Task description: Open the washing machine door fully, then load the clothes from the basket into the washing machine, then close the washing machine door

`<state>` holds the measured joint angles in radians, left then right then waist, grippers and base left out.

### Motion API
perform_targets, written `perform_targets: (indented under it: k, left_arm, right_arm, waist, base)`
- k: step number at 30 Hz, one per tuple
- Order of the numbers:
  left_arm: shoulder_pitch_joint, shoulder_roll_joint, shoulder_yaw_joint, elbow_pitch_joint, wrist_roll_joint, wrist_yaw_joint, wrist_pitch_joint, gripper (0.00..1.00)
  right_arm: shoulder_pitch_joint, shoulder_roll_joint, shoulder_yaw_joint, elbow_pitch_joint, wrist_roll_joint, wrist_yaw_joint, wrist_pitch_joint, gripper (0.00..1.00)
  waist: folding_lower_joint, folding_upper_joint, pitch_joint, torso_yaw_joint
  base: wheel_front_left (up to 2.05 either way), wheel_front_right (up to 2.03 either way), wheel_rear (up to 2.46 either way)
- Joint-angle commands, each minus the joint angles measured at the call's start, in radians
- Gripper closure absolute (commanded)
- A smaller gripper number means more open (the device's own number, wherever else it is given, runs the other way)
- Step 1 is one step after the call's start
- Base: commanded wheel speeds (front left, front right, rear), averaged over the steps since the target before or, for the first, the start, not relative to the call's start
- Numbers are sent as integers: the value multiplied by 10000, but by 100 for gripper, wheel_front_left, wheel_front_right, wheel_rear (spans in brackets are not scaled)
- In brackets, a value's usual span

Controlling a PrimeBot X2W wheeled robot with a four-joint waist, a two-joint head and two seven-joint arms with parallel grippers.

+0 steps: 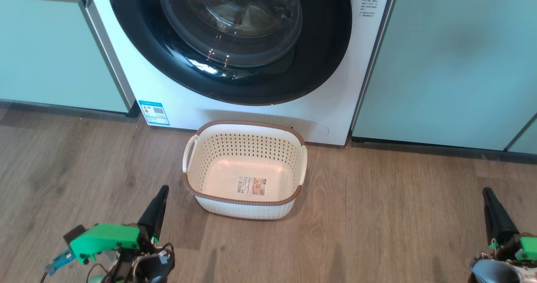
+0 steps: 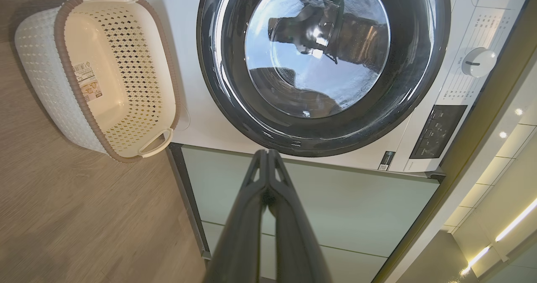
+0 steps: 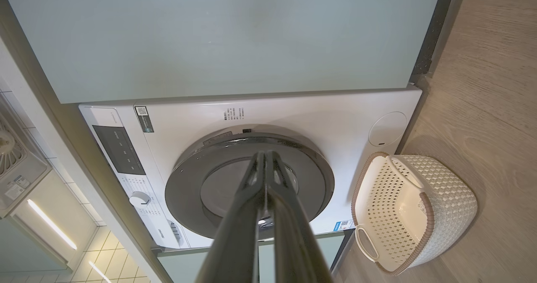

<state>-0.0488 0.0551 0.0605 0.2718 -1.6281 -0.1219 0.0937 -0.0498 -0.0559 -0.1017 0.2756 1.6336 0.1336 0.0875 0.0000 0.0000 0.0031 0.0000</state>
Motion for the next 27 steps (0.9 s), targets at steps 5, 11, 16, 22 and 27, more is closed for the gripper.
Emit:
perform_targets:
  k: [5,11,16,22,27]
  left_arm:
    - [-578,74,367,-273,57,-88,62,100]
    - [-579,64,381,-272,68,-88,73,100]
    - [-580,57,391,-272,77,-88,82,100]
    - [-581,48,403,-272,87,-88,91,100]
    - [-582,42,413,-271,95,-88,99,100]
  right_arm:
    - [-559,-115,114,-322,-55,-29,68,100]
    - [-561,-102,96,-321,-70,-29,82,100]
    - [-562,-92,82,-320,-82,-29,94,100]
    - [-564,-81,66,-319,-95,-29,107,100]
    - [-565,-72,53,-318,-106,-29,117,100]
  waist:
    - [0,0,0,0]
    - [0,0,0,0]
    - [0,0,0,0]
    - [0,0,0,0]
    - [0,0,0,0]
  base:
    - [0,0,0]
    - [0,0,0]
    - [0,0,0]
    - [0,0,0]
    - [0,0,0]
